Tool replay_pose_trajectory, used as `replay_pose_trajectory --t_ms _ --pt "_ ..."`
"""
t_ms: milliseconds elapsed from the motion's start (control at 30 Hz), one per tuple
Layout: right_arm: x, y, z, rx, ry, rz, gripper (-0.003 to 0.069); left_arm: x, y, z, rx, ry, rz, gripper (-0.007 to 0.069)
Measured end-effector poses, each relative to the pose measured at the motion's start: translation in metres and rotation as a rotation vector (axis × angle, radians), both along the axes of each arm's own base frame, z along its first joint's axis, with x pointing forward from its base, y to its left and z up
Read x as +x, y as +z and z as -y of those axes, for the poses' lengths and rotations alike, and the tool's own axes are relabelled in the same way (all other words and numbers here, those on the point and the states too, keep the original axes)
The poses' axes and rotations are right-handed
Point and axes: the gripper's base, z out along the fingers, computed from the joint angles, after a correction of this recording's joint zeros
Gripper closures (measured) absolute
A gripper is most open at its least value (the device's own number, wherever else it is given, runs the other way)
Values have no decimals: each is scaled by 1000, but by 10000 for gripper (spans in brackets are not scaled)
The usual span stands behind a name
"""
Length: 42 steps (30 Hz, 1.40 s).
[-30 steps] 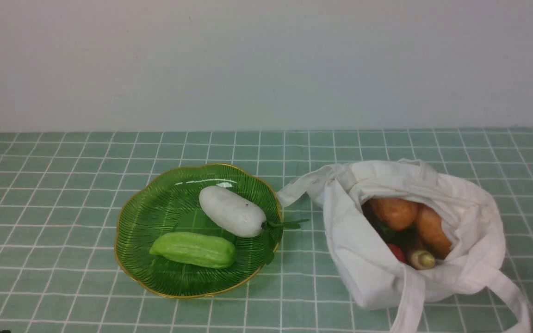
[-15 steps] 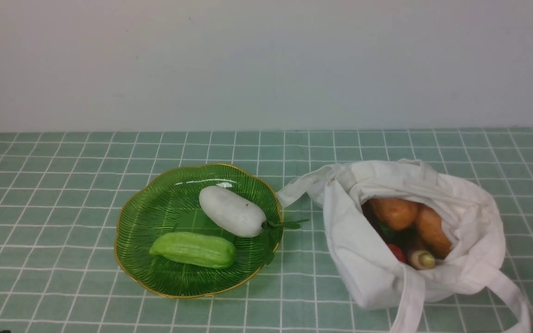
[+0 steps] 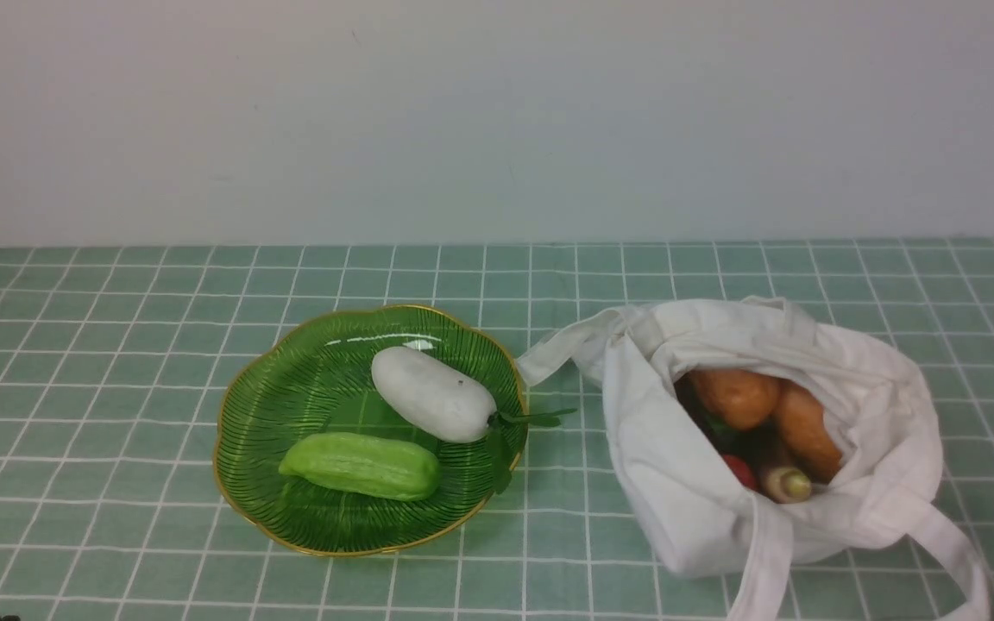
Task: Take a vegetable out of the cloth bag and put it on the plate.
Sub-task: Use the right arm to grab an eggplant from the bag
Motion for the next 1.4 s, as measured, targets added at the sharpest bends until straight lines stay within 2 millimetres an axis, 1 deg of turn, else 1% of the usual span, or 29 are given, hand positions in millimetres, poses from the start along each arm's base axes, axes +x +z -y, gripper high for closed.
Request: replay_pose_trajectory --t_ms 667,733,767,800,833,867,900,1000,1067,1200,1267,1300,1333,1400 --pt "0 0 0 7 0 0 674 0 0 0 0 0 0 632" --pt "0 0 -1 69 -1 -2 674 0 0 0 0 0 0 632" --pt "0 0 -2 158 -3 -4 674 0 0 0 0 0 0 632" --pt "0 0 -5 305 -6 -11 674 0 0 0 0 0 0 632" --pt "0 0 -5 333 -7 -12 674 0 0 0 0 0 0 632" --pt "0 1 -8 552 -12 -26 674 0 0 0 0 0 0 632" --pt "0 1 -10 675 -14 -37 674 0 0 0 0 0 0 632" --pt "-1 3 -14 889 -13 -54 674 0 0 0 0 0 0 632" --pt "-1 4 -15 970 -10 -60 674 0 0 0 0 0 0 632" --pt "-1 5 -16 1008 -3 -59 674 0 0 0 0 0 0 632" --pt "-3 20 -18 953 41 -39 674 0 0 0 0 0 0 632" --pt "-7 41 -18 888 83 16 674 0 0 0 0 0 0 632" --pt "-10 56 -18 845 105 58 674 0 0 0 0 0 0 632" --pt "-15 91 -18 692 138 121 674 0 0 0 0 0 0 632"
